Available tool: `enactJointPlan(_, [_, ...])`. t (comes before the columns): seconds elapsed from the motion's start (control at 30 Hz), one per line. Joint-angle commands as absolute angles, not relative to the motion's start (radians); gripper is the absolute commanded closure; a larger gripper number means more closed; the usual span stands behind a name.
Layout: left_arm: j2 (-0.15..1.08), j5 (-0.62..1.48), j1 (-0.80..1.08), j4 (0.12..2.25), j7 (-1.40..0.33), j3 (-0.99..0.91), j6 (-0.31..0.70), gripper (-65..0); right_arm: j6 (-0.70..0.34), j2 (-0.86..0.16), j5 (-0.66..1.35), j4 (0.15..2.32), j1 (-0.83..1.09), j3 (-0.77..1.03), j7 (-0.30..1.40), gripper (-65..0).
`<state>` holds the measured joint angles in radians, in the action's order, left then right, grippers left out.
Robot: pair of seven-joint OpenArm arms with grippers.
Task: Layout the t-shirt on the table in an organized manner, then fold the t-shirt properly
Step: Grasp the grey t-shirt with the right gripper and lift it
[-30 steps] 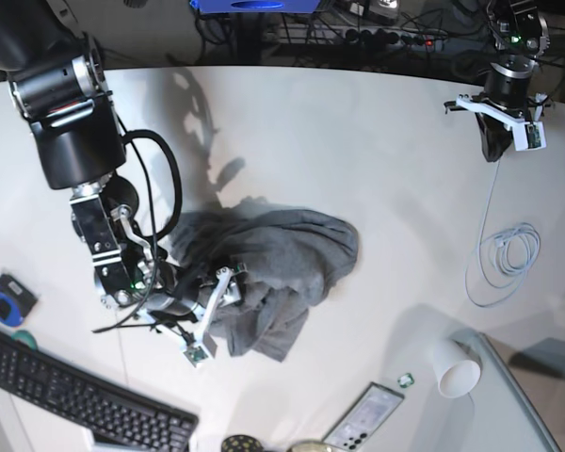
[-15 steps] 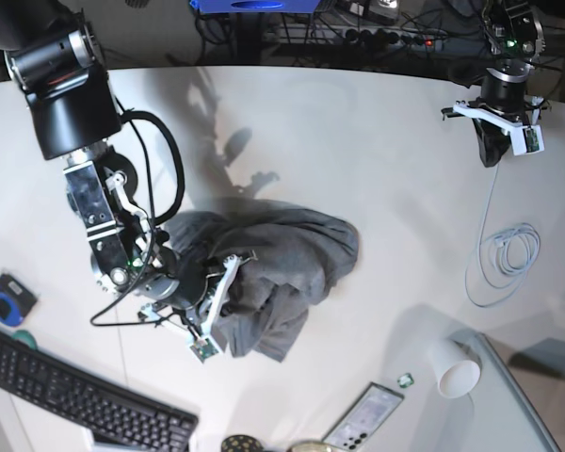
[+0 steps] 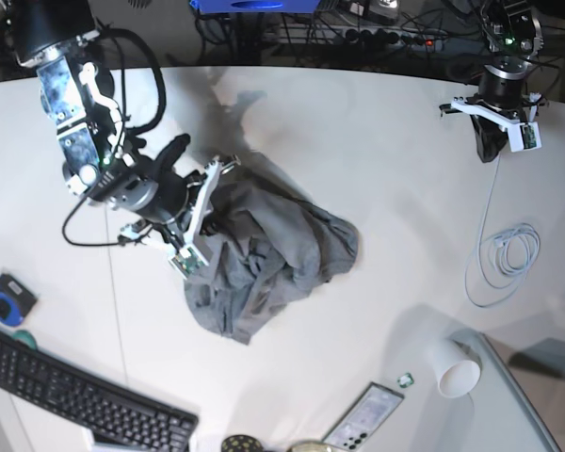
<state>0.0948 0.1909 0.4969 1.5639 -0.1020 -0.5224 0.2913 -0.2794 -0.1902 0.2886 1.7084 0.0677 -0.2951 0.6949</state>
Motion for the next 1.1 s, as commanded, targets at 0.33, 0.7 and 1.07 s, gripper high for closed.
enactJointPlan(0.33, [0.105,0.199,0.496,1.584,-0.079,-0.521,0.292,-30.3,-0.278,-0.196,0.295,1.914,0.2,-0.177,0.676,-24.9])
enactJointPlan(0.7, [0.111,0.199,0.503,1.581,-0.081,-0.532,0.292,-14.8,-0.278,-0.163,0.295,1.801,-0.061,-0.545,0.674,-41.4])
enactJointPlan(1.07, [0.111,0.197,0.509,1.577,-0.079,-0.533,0.292,0.0,-0.278,-0.018,0.294,1.299,-0.321,-0.59,0.618,-41.1])
